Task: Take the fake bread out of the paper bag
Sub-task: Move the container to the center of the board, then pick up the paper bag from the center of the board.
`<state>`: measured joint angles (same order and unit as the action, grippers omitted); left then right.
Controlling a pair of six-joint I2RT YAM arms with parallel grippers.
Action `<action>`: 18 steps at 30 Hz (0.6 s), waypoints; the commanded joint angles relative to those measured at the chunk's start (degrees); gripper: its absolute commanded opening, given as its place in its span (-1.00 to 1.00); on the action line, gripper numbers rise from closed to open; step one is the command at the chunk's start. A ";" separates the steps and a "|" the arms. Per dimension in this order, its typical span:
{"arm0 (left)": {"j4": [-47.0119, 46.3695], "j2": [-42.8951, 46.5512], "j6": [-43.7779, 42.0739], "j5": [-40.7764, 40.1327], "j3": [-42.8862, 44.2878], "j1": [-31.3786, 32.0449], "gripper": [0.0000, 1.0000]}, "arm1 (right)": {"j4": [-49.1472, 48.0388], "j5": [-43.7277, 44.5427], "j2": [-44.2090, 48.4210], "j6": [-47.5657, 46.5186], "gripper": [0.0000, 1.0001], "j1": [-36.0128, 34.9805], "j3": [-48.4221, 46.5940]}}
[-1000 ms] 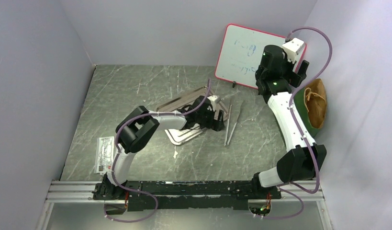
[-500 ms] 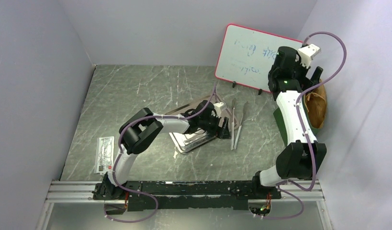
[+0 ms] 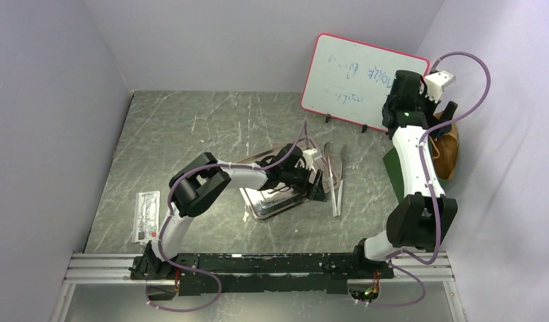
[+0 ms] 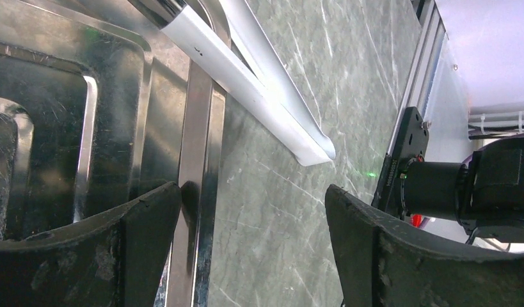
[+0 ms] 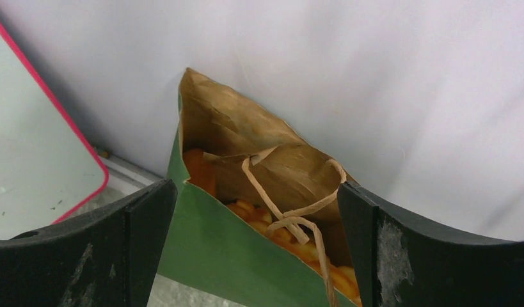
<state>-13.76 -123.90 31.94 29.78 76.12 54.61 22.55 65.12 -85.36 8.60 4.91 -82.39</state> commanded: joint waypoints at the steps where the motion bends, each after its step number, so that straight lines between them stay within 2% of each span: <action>1: 4.67 -2.68 0.85 2.90 -2.38 1.29 0.59 | 6.06 -3.13 -0.82 5.16 0.99 2.30 -0.94; 8: 6.31 1.63 1.04 -3.10 -3.78 0.97 0.79 | 10.16 -7.72 -2.59 9.37 0.99 4.20 -0.92; 9: 6.66 2.45 1.34 -4.45 -4.07 0.86 0.99 | 10.71 -8.94 -2.87 9.84 0.99 4.42 -0.66; 18: 7.56 11.60 2.90 -14.51 -6.98 -0.80 0.97 | 12.01 -15.03 -3.03 12.67 0.99 6.83 3.53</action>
<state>-9.65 -117.10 33.95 21.76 70.46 54.52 32.93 53.39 -88.64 19.31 10.37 -80.84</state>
